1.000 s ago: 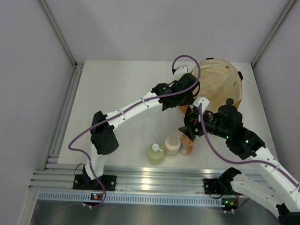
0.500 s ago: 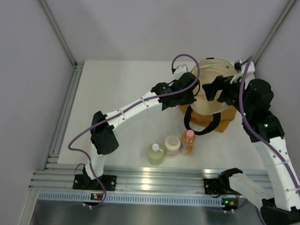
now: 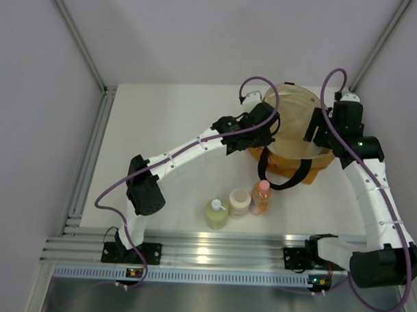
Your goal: Take the personal care products out of the canvas bag
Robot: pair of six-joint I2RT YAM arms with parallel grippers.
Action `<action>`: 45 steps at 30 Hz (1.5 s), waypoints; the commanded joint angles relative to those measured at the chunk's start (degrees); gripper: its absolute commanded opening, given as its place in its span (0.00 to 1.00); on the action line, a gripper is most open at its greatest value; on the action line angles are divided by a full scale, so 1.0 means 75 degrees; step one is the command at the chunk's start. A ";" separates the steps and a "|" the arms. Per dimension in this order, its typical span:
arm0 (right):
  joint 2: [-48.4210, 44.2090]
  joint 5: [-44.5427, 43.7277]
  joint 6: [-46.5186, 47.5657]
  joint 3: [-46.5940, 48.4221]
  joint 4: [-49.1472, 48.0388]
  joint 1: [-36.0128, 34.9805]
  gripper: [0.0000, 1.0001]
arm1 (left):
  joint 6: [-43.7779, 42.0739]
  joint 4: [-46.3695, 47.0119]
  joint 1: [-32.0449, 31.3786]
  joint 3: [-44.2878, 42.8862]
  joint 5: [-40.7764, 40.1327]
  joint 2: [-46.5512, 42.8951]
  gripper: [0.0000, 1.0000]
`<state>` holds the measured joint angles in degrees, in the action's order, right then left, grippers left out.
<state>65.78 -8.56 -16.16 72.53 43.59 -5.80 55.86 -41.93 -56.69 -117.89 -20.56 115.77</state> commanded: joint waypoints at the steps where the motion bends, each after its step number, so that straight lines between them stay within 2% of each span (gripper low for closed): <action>1: 0.0089 -0.1108 0.0350 0.0044 0.0563 0.0094 0.71 | 0.0216 0.0318 -0.0036 -0.0091 -0.0072 -0.0084 0.00; 12: 0.0804 -0.1554 0.0280 -0.0400 0.0411 0.0059 0.73 | 0.0475 0.0341 -0.0117 -0.0008 -0.0013 0.0209 0.00; 14: 0.0780 -0.1578 0.0071 -0.0646 0.0352 0.0001 0.79 | 0.0428 0.0353 -0.0141 -0.0067 0.0045 0.0279 0.00; 20: 0.0570 -0.1520 -0.0305 -0.1022 -0.0047 -0.0234 0.87 | 0.0100 0.0376 -0.0281 -0.0068 0.0105 0.0514 0.00; 26: 0.1037 -0.1682 -0.0271 -0.0496 -0.0152 -0.0234 0.94 | 0.0170 0.0399 -0.0340 0.0530 -0.0270 0.0338 0.00; 30: 0.1435 -0.2198 -0.0212 -0.0121 -0.0141 -0.0222 0.95 | 0.0135 0.0446 -0.0352 0.0636 -0.0353 0.0326 0.00; 39: 0.2116 -0.2434 0.0198 0.0384 -0.0397 0.0000 0.89 | 0.0029 0.0458 -0.0329 0.0542 -0.0283 0.0408 0.00; 42: 0.2221 -0.2328 0.0292 0.0278 -0.0597 0.0035 0.80 | 0.0018 0.0458 -0.0329 0.0531 -0.0271 0.0397 0.00; 43: 0.2268 -0.2247 0.0280 0.0255 -0.0598 0.0059 0.72 | 0.0006 0.0458 -0.0329 0.0519 -0.0271 0.0397 0.00; 45: 0.2315 -0.2234 0.0280 0.0220 -0.0586 0.0094 0.69 | -0.0029 0.0458 -0.0329 0.0484 -0.0271 0.0385 0.00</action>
<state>82.76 -24.82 -14.72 72.86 42.59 -6.28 56.82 -38.98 -59.33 -113.67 -21.08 119.37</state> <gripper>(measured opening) 0.703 0.056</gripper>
